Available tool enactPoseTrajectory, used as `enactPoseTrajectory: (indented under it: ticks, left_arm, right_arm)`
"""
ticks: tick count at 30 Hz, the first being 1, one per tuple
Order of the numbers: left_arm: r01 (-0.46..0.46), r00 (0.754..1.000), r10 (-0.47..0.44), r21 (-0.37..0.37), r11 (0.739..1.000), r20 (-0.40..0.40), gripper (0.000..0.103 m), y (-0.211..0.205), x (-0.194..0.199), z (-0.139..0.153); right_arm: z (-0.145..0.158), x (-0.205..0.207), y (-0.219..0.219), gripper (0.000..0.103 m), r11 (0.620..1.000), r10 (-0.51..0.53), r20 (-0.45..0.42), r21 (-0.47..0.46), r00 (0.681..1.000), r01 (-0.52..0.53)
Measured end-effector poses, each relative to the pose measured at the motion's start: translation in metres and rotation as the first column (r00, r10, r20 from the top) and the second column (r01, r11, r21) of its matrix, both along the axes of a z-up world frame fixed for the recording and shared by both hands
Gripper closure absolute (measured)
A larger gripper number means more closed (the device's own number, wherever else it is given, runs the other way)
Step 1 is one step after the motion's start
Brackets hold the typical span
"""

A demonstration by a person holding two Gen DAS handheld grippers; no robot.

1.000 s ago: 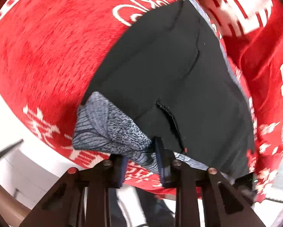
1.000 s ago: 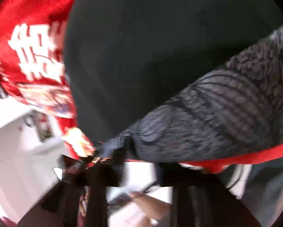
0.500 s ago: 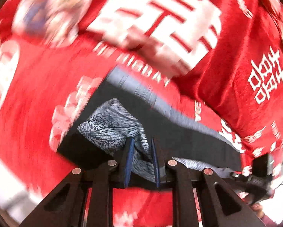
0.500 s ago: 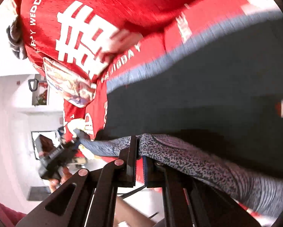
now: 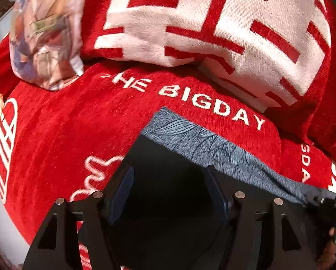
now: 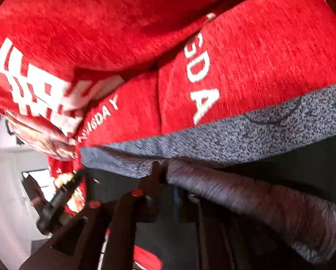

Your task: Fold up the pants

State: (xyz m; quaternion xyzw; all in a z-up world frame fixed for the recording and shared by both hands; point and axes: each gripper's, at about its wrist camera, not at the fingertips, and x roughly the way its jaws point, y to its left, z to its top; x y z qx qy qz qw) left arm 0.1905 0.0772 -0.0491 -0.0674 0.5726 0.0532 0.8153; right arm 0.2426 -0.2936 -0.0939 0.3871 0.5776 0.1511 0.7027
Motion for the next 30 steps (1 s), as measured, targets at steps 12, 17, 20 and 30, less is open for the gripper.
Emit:
enactPoseTrajectory:
  ticks: [12, 17, 20, 30]
  left_arm:
    - [0.434, 0.887, -0.450, -0.141, 0.890, -0.106, 0.036, -0.161, -0.093, 0.026]
    - [0.566, 0.784, -0.609, -0.265, 0.780, -0.120, 0.036, -0.257, -0.131, 0.020]
    - [0.607, 0.733, -0.669, -0.324, 0.726, -0.125, 0.036, -0.302, -0.146, 0.016]
    - [0.695, 0.604, -0.782, -0.379, 0.611, -0.153, 0.036, -0.398, -0.181, -0.005]
  right_arm:
    - [0.074, -0.120, -0.066, 0.032, 0.998, -0.023, 0.064, -0.055, 0.998, 0.027]
    - [0.061, -0.227, -0.119, 0.032, 0.976, -0.197, -0.006, -0.096, 0.980, 0.195]
    - [0.040, -0.297, -0.142, 0.032, 0.943, -0.320, -0.082, -0.117, 0.944, 0.310]
    - [-0.018, -0.396, -0.163, 0.034, 0.890, -0.452, -0.146, -0.129, 0.880, 0.436]
